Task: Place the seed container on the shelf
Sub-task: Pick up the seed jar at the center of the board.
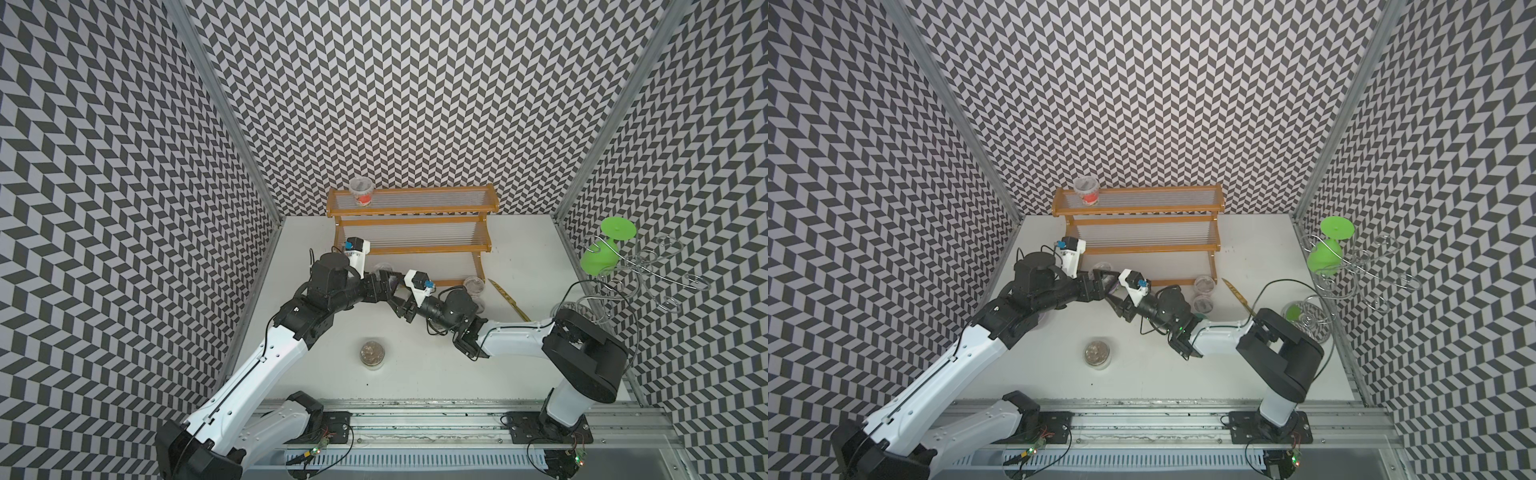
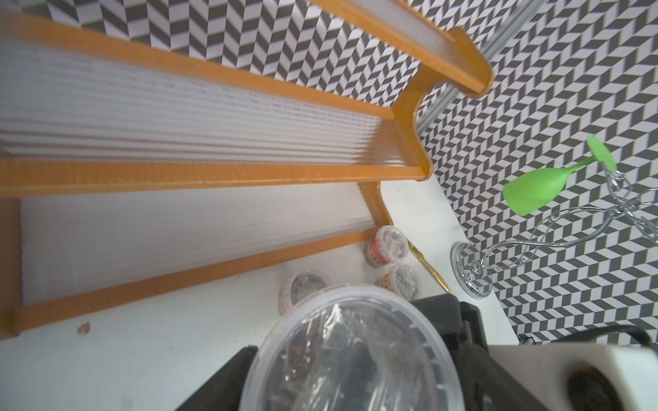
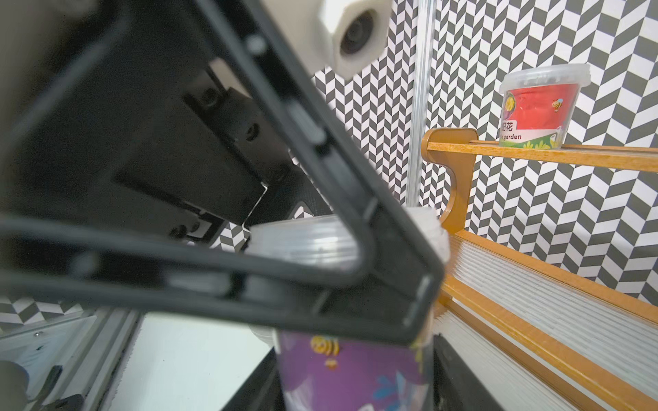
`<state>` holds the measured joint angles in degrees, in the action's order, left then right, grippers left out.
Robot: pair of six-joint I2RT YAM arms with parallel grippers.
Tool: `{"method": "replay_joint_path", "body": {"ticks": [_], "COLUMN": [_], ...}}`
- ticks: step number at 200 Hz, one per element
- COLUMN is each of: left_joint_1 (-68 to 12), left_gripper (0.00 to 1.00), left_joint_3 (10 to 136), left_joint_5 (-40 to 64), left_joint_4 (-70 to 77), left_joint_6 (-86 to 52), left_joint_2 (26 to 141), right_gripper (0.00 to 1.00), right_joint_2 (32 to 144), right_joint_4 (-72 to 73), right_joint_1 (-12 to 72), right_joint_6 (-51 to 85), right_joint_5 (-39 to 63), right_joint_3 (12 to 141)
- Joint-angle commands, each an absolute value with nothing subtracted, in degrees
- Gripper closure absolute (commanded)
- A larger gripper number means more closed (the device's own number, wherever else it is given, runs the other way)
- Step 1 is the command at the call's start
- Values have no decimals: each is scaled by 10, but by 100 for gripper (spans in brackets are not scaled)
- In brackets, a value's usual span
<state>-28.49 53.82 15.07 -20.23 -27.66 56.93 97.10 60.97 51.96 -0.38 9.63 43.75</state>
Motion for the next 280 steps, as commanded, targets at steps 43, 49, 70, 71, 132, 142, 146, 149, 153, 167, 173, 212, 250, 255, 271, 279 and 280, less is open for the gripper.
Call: {"method": "replay_joint_path", "body": {"ticks": [43,49,70,71,132,142,146,149,153,167,173,212,250,255,271,279,280], "left_joint_1": [-286,-286,-286,-286,-286,-286,-286,-286,-286,-286,-286,-286,-287,-286,-286,-286,-286], "left_gripper": [15,16,16,16,18,20,21,22,22,26,27,29,31,32,33,34,35], "left_joint_3": [497,494,486,486,479,477,476,475,473,469,467,470,474,475,482,492,493], "left_joint_5": [172,170,161,161,140,141,142,143,144,148,151,135,110,104,82,76,76], "left_joint_4": [-84,-82,-76,-76,-87,-82,-79,-76,-72,-63,-58,-57,-51,-51,-48,-47,-47], "left_joint_6": [-206,-205,-205,-204,-182,-182,-182,-183,-184,-185,-187,-194,-200,-202,-212,-213,-213], "left_joint_2": [538,537,536,537,545,543,543,542,542,540,540,537,528,527,525,527,527], "right_gripper": [40,40,40,40,40,40,40,40,40,39,39,32,29,28,26,25,24], "right_joint_2": [950,949,948,947,942,940,940,940,940,940,940,935,924,922,911,903,902], "right_joint_4": [658,657,655,655,646,645,645,645,644,643,643,635,623,618,607,601,601], "right_joint_1": [515,515,515,515,515,515,514,515,515,514,515,515,515,515,515,515,515], "right_joint_6": [67,70,74,74,75,73,73,73,73,72,73,71,55,52,42,36,35], "right_joint_5": [117,117,118,118,120,120,120,120,120,120,120,113,100,99,85,77,76], "right_joint_3": [450,452,454,454,459,459,459,459,459,459,458,455,446,444,429,419,417]}}
